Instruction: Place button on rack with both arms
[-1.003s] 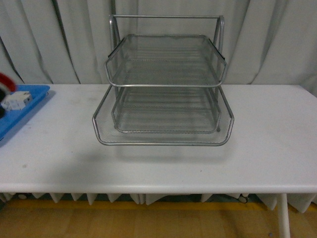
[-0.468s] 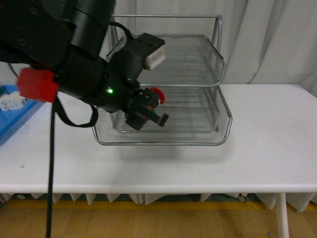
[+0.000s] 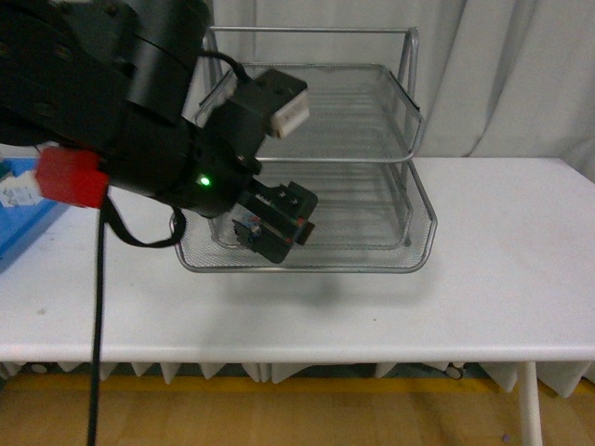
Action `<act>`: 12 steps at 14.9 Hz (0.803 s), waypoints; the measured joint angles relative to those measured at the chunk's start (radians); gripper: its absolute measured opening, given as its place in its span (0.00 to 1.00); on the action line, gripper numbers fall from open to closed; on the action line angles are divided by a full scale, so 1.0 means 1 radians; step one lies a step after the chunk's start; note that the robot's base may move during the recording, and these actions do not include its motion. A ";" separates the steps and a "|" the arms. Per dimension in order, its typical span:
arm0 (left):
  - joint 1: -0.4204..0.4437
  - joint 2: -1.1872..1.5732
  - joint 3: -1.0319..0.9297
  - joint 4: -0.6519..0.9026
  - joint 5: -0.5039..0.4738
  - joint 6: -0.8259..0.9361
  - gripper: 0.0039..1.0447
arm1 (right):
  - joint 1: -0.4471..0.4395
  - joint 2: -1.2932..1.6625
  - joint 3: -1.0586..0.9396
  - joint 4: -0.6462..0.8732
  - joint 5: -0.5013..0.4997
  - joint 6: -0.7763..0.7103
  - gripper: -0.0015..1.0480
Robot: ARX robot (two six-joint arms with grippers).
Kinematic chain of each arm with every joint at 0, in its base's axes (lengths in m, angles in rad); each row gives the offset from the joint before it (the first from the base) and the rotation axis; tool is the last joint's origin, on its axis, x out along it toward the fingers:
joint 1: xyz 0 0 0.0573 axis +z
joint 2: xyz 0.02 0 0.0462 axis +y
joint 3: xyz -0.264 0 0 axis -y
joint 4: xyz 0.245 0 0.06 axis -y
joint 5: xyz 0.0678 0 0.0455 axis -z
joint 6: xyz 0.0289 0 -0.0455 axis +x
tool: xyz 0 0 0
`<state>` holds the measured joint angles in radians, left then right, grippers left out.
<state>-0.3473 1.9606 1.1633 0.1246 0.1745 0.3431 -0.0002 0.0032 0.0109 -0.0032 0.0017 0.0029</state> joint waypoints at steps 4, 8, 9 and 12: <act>0.173 -0.513 -0.403 0.198 0.083 -0.158 0.94 | 0.000 0.000 0.000 0.000 0.000 0.000 0.94; 0.201 -0.615 -0.739 0.715 -0.282 -0.296 0.68 | 0.000 0.000 0.000 0.000 -0.002 0.000 0.94; 0.214 -0.651 -0.819 0.784 -0.294 -0.315 0.55 | 0.000 0.000 0.000 0.000 -0.002 0.000 0.94; 0.259 -0.817 -0.935 0.787 -0.270 -0.336 0.17 | 0.000 0.000 0.000 0.000 -0.002 0.000 0.94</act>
<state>-0.0887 1.1435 0.2279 0.9119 -0.0959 0.0067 -0.0002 0.0032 0.0109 -0.0032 -0.0002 0.0029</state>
